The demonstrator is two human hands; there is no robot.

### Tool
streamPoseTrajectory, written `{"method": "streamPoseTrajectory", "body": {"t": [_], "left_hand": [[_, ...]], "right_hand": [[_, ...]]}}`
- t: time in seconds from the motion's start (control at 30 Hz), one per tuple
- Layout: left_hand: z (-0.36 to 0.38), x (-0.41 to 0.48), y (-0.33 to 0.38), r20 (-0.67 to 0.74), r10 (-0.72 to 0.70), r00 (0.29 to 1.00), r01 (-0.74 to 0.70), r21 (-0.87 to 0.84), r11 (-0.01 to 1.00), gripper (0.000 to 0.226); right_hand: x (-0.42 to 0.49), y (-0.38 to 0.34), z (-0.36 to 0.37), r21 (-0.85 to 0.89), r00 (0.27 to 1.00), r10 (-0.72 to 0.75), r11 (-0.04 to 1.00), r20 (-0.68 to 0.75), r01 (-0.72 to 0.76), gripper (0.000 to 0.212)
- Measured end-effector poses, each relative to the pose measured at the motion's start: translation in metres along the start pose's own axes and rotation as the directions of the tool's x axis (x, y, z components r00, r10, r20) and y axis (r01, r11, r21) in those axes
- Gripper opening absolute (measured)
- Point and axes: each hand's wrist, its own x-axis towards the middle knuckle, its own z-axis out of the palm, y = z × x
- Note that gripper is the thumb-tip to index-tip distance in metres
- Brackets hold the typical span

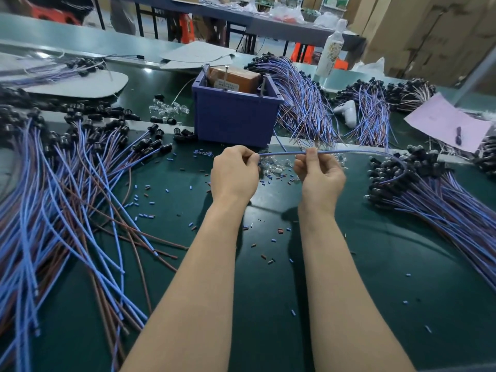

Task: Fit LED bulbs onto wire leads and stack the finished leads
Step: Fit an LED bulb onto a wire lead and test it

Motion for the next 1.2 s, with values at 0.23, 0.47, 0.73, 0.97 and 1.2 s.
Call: {"method": "streamPoseTrajectory", "body": {"t": [0.23,0.47,0.73,0.97,1.2], "left_hand": [[-0.004,0.002,-0.002,-0.033,-0.075,0.997,0.075,-0.012,0.997,0.017],[-0.015,0.007,-0.007,-0.181,-0.114,0.977,0.126,0.060,0.990,0.027],[0.011,-0.009,0.010,0.218,0.013,0.976,0.089,-0.452,0.888,0.021],[0.009,0.002,0.002,-0.033,-0.202,0.979,0.135,-0.639,0.758,0.016],[0.005,0.012,-0.007,-0.227,-0.414,0.881,0.091,-0.778,0.621,0.017]], "right_hand": [[0.001,0.006,0.003,0.017,0.999,0.029,0.999,-0.025,-0.028,0.022],[0.004,-0.005,-0.008,0.276,0.978,0.205,0.943,-0.038,-0.187,0.016],[-0.020,0.006,0.018,0.237,0.902,0.385,0.874,0.198,-0.425,0.018],[-0.035,0.007,0.020,-0.525,0.900,0.076,0.831,0.428,0.180,0.035],[-0.027,0.012,0.011,-0.717,0.809,-0.135,0.397,0.572,0.573,0.024]]}}
